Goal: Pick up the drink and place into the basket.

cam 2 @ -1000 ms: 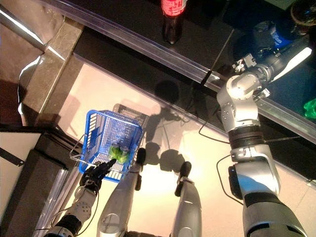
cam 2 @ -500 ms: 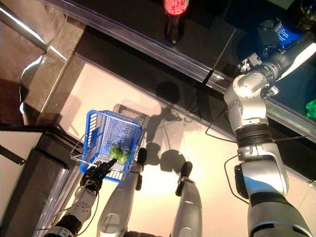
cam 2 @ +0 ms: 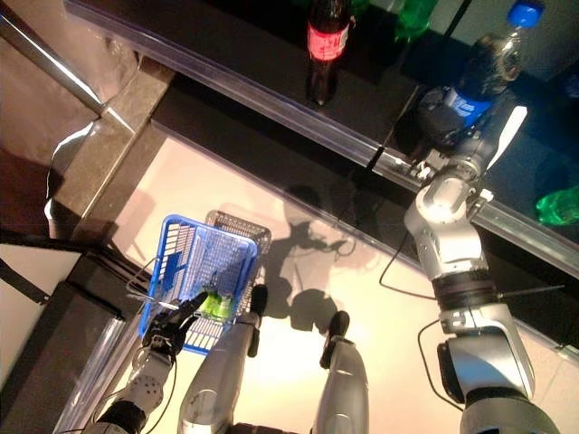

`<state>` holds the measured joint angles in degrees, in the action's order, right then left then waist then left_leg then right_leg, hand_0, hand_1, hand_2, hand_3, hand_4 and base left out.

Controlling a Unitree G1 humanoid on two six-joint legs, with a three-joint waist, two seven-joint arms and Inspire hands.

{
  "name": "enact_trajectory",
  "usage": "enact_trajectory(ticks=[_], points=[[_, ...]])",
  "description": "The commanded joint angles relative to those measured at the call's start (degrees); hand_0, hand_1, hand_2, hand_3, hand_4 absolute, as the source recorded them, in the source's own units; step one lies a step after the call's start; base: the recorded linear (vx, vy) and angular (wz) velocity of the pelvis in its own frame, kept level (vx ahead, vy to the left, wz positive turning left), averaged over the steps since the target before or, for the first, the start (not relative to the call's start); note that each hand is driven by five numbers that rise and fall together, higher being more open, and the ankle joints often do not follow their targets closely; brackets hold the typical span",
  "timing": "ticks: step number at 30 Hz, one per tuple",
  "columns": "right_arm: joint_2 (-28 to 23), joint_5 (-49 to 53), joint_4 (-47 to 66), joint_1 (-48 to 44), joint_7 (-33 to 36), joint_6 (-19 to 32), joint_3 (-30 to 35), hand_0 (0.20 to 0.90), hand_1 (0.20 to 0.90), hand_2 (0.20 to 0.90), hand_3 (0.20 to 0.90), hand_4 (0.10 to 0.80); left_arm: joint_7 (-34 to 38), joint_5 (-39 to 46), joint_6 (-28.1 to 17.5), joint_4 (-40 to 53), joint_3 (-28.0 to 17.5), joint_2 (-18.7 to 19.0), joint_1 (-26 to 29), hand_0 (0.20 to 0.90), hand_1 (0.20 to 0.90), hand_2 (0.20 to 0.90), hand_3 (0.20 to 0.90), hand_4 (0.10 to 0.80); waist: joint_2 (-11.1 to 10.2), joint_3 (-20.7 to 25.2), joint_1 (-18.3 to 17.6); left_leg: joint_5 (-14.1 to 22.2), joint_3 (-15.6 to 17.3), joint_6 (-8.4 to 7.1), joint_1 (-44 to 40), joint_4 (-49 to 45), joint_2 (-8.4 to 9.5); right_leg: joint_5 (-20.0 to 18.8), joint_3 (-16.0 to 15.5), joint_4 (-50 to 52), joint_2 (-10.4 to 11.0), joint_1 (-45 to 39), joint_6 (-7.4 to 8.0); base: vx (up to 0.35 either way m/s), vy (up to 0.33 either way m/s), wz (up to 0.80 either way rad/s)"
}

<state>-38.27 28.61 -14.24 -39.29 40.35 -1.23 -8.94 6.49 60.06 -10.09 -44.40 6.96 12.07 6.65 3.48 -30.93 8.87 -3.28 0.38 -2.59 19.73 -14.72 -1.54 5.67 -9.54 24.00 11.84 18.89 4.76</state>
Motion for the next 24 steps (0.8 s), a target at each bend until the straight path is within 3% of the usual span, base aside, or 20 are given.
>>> enact_trajectory(ticks=[1,7,15,24], points=[[-5.67,-8.96,14.42,-8.65,-3.71,7.78,6.53,0.3,0.3,0.3,0.2,0.1,-4.18,-0.11,-6.53,8.23,-2.05,4.43,-6.12,0.3,0.3,0.3,0.2,0.1,-0.86,4.29,-1.26,5.22,-2.6,0.35,-2.89,-5.34,-0.24,1.71,-2.56,0.12,-1.01,-5.22,-4.66,0.031,0.016,0.02],[-3.37,-13.06,22.59,-0.88,-7.36,8.99,7.94,0.3,0.3,0.3,0.2,0.1,-6.14,-0.11,-6.86,12.94,-3.55,3.97,-8.66,0.3,0.3,0.3,0.2,0.1,-1.04,6.85,-2.19,4.8,-2.36,0.17,-6.05,-3.64,-0.57,1.82,-2.16,-1.15,-1.34,-8.47,-4.9,0.05,0.034,0.04],[-0.64,-10.73,29.39,4.28,-13.57,10.38,6.83,0.3,0.3,0.3,0.2,0.1,-7.84,-0.55,-6.41,18.55,-3.67,4.73,-10.31,0.3,0.3,0.3,0.2,0.1,-1.36,9.35,-2.75,4.98,-1.76,-0.05,-9.68,-2.09,-0.97,1.91,-1.83,-3.04,-1.79,-12.27,-4.78,0.05,0.004,0.0],[4.95,-3.41,37.82,11.77,-26.57,7.34,-0.01,0.3,0.3,0.3,0.2,0.1,-6.69,-0.89,-2.2,33.63,-2.95,5.95,-12.3,0.3,0.3,0.3,0.2,0.1,-1.24,11.89,-2.6,5.44,-1.6,-0.36,-12.72,-1.33,-1.14,2.17,-1.77,-4.57,-1.91,-15.97,-4.52,0.058,0.006,0.01]])
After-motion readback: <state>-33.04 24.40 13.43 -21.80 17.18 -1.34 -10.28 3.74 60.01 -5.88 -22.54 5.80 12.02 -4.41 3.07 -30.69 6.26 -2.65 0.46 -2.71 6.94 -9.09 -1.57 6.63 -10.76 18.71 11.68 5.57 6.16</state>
